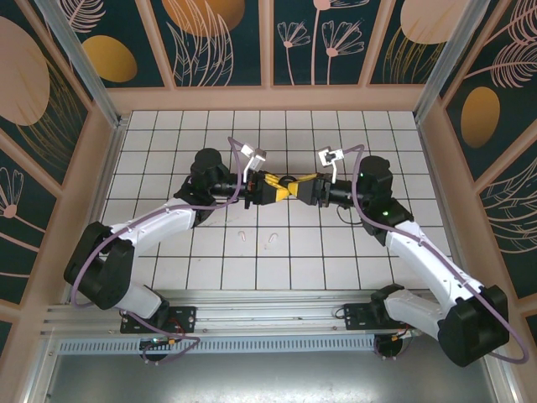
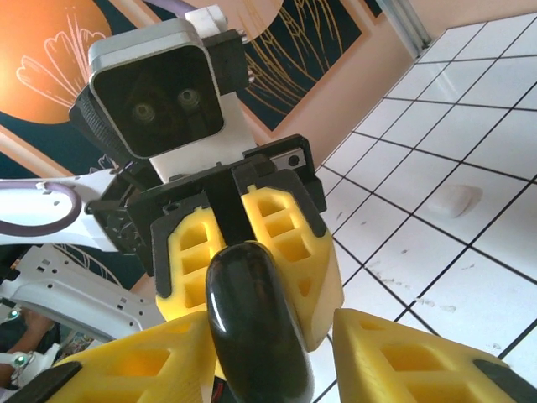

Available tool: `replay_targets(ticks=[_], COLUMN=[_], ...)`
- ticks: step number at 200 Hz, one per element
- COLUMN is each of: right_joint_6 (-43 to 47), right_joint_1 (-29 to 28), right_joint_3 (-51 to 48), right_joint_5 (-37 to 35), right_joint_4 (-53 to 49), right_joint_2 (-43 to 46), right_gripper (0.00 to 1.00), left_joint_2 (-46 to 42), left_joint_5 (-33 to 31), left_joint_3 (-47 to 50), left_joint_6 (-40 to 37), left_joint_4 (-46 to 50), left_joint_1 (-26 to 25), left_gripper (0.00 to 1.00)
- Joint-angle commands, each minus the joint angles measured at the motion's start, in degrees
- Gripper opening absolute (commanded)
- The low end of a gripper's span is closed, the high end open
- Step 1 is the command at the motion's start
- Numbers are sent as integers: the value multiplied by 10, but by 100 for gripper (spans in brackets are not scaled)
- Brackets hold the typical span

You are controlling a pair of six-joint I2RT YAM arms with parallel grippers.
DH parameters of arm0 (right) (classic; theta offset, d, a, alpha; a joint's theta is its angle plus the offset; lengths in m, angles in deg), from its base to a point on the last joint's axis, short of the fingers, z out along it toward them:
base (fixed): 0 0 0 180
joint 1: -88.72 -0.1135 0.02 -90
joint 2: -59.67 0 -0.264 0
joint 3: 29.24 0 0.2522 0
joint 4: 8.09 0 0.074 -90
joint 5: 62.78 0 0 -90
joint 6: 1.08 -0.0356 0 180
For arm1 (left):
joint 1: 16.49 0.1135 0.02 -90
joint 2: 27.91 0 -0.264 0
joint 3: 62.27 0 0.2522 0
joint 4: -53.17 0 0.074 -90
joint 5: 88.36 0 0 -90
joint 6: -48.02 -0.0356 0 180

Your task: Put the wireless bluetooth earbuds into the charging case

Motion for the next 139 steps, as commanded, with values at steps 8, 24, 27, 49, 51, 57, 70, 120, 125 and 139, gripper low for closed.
replay_targets(ticks=[8,24,27,49,51,57,70,120,125,139], right_joint_6=[9,10,10,7,6,2,-4,-18,-17,-12], right_joint_1=[-4,-3,-2,7,9,16,32,107,110,113], right_joint_3=[1,4,4,4,4,3,1,5,9,26], right_joint_5=[11,-7,-13,-53,-57,-71,-81,-123,-129,-141], right_joint_4=[15,9,6,-8,-9,-15,-26,-93,-103,-120], right_joint_2=[-13,-13,-13,-9,-9,-7,-8,-32,-41,-71], right_gripper=[30,23,22,19,19,18,16,17,17,17], left_joint_2=[9,11,10,10,9,9,4,-31,-34,-42], left_joint_5=[32,26,24,13,12,10,1,-170,-192,-262], left_joint_3=[-27,-28,-28,-30,-30,-30,-31,-31,-31,-31], left_joint_6=[10,7,6,-12,-13,-21,-40,-148,-156,-167], left_joint_4=[-34,-29,-26,-3,0,7,33,203,217,251], left_joint_1=[0,1,1,3,3,3,7,30,32,35], left_gripper=[0,7,9,22,23,26,33,52,53,54])
